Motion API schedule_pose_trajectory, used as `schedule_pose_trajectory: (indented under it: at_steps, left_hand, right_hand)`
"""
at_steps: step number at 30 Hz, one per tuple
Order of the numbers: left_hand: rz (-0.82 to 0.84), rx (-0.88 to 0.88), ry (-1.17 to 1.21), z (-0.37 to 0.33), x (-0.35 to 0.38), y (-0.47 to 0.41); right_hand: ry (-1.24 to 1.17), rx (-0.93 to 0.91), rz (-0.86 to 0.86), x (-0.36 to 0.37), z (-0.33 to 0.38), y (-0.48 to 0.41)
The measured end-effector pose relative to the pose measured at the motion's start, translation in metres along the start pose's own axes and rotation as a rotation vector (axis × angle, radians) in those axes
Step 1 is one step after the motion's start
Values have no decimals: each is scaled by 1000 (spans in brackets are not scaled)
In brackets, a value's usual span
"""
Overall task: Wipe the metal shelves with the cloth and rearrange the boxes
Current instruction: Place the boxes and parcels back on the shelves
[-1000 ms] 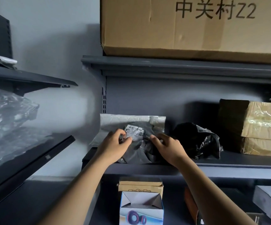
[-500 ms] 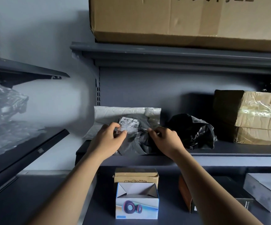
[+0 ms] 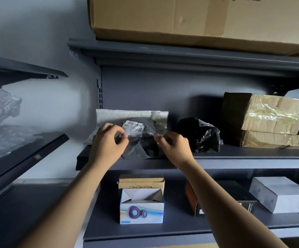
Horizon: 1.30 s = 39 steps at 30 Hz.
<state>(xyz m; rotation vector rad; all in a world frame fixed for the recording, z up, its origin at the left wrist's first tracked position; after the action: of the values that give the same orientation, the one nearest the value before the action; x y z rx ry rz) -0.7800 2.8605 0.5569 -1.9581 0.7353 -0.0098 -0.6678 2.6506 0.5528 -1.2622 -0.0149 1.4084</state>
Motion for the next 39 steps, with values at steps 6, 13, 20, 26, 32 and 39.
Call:
schedule_pose_trajectory:
  at_steps: [6,13,20,26,32,39]
  left_hand:
    - [30,207,122,-79,30,8]
    - [170,205,568,-227,140,46]
    - [418,270,898,-424,282,121]
    - [583,255,1167,-583,372,185]
    - [794,275,1364,-719,437,259]
    - [870,326,1481,-813,519,298]
  right_hand:
    - [-171,9,3,-51,-19,34]
    - [-155,37,-244,-203,-104,94]
    - [32,256,-533,-382,-237,207]
    - [294,444,-725,-532,-305,321]
    - [525,586,-837,-632,-347,414]
    - [700,682,-867,-702,-416,457]
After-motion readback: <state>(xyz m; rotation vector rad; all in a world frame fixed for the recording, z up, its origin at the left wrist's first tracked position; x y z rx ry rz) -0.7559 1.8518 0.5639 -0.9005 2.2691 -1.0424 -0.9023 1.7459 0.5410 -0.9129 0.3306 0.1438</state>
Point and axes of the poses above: each hand's wrist, its own y-axis away from the middle knuckle, its own x-axis out of the palm, z = x × y, the point moved 7 cm from there along -y, towards the middle knuckle, and after that the axes turned 14 degrees about y, right-handed, at the moved point
